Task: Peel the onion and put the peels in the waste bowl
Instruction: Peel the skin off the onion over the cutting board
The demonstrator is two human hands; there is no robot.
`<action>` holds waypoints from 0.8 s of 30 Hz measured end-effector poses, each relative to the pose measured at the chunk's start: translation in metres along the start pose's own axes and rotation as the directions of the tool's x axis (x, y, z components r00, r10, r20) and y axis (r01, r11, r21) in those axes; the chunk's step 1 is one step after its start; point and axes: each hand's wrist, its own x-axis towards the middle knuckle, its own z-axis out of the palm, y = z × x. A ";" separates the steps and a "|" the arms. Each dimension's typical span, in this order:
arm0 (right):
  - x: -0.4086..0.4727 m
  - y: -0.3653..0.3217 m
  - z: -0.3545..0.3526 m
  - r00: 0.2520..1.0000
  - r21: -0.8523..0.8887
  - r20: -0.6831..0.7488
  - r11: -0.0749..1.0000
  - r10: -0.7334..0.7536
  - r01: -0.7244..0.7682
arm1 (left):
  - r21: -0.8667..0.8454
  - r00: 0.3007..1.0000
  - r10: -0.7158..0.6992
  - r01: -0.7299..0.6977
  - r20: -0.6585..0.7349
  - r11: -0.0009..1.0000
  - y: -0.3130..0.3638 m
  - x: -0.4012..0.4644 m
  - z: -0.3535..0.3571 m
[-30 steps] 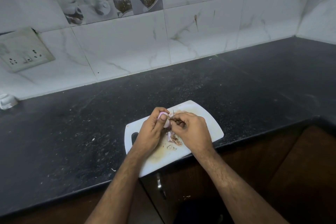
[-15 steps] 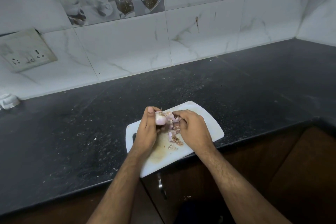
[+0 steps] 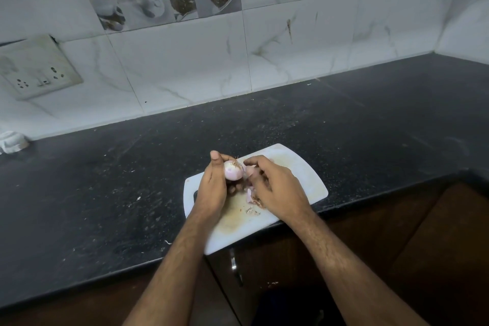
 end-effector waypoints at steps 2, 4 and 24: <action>-0.002 -0.001 0.001 0.999 0.034 0.004 0.999 -0.039 0.039 | 0.012 1.000 -0.010 0.010 -0.009 1.000 0.000 0.000 0.000; -0.004 0.001 0.003 0.996 0.048 0.000 0.994 -0.094 0.094 | 0.045 1.000 -0.010 0.011 -0.015 0.999 -0.001 0.000 0.000; -0.003 0.007 0.003 0.992 0.152 -0.100 0.984 -0.077 0.092 | -0.044 0.999 -0.019 0.017 -0.031 0.999 0.001 0.000 -0.003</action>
